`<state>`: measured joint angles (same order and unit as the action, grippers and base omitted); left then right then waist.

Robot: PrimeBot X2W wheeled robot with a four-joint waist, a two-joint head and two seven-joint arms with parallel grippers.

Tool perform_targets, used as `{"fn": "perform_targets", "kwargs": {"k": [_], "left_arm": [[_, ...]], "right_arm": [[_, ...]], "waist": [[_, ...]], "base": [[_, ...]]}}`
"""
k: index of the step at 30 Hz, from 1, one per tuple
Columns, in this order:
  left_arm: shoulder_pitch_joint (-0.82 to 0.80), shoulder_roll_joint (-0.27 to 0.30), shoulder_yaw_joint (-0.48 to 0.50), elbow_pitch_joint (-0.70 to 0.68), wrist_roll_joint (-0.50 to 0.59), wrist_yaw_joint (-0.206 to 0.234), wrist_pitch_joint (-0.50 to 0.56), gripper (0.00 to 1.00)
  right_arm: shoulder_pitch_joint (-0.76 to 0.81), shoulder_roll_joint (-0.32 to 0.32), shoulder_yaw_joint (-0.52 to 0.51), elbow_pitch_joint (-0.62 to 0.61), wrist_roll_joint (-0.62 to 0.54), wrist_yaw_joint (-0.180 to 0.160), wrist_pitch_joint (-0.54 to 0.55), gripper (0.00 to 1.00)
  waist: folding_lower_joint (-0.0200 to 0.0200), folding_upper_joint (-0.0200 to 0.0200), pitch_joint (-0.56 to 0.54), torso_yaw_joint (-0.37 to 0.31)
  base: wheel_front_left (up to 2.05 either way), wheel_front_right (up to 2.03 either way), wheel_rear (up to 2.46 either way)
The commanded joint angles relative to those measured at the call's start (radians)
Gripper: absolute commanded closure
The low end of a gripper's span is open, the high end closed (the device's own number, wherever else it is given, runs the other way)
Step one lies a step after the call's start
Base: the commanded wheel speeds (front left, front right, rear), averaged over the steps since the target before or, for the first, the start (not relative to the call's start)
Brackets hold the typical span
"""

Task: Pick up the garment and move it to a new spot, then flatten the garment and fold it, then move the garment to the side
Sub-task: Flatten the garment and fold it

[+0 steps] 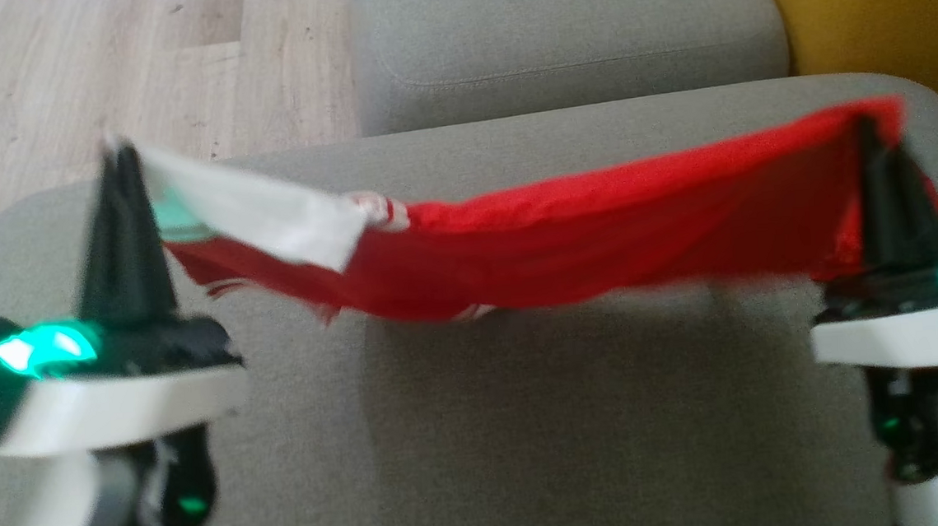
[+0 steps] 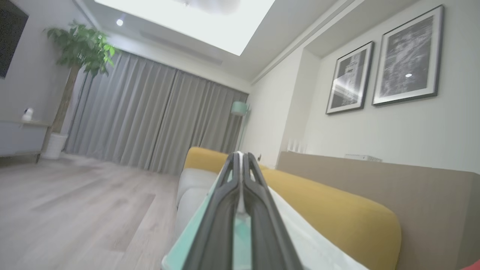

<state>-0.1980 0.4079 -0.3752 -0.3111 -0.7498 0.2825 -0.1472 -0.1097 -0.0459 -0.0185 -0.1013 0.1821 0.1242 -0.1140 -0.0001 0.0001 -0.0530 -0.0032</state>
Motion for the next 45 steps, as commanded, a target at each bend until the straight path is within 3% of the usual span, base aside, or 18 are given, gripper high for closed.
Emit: {"fn": "perform_targets", "kwargs": {"k": [1,7,14,21,26,32,37,45], "left_arm": [[-0.142,0.080,0.072,-0.133,0.034,0.014,0.055,1.00],[-0.316,0.142,0.096,-0.209,0.050,0.018,0.170,1.00],[-0.488,0.168,0.067,-0.104,0.074,-0.014,0.247,1.00],[-0.779,0.130,0.026,0.219,0.128,-0.083,0.241,1.00],[-1.026,0.073,0.018,0.482,0.185,-0.125,0.142,1.00],[-1.217,-0.017,0.016,0.686,0.201,-0.159,0.008,1.00],[-1.215,-0.082,-0.018,0.798,0.185,-0.207,-0.041,1.00],[-1.020,-0.141,-0.046,0.837,0.148,-0.252,-0.095,1.00]], "right_arm": [[-0.038,-0.004,0.001,-0.179,-0.028,0.007,0.060,1.00],[-0.086,-0.004,-0.026,-0.352,-0.088,0.007,0.176,1.00],[-0.181,-0.004,-0.056,-0.310,-0.106,0.007,0.249,1.00],[-0.504,-0.005,-0.026,-0.006,-0.129,0.007,0.240,1.00],[-0.824,-0.006,-0.026,0.287,-0.181,0.007,0.174,1.00],[-1.109,-0.005,-0.083,0.615,-0.274,0.007,0.100,1.00],[-1.187,-0.006,-0.149,0.801,-0.358,0.007,0.039,1.00],[-1.122,-0.007,-0.223,1.012,-0.421,0.007,-0.057,1.00]], "waist": [[0.0001,-0.0001,0.001,-0.012],[0.0001,-0.0001,0.029,-0.025],[0.0001,-0.0001,0.136,-0.029],[0.0001,-0.0001,0.328,-0.036],[0.0001,-0.0001,0.408,-0.032],[0.0001,-0.0001,0.443,0.018],[0.0001,-0.0001,0.463,0.071],[0.0001,-0.0001,0.518,0.099]], "base": [[0.00,0.00,0.00],[0.00,0.00,0.00],[0.00,0.00,0.00],[0.00,0.00,0.00],[0.00,0.00,0.00],[0.00,0.00,0.00],[0.00,0.00,0.00],[0.00,0.00,0.00]]}}
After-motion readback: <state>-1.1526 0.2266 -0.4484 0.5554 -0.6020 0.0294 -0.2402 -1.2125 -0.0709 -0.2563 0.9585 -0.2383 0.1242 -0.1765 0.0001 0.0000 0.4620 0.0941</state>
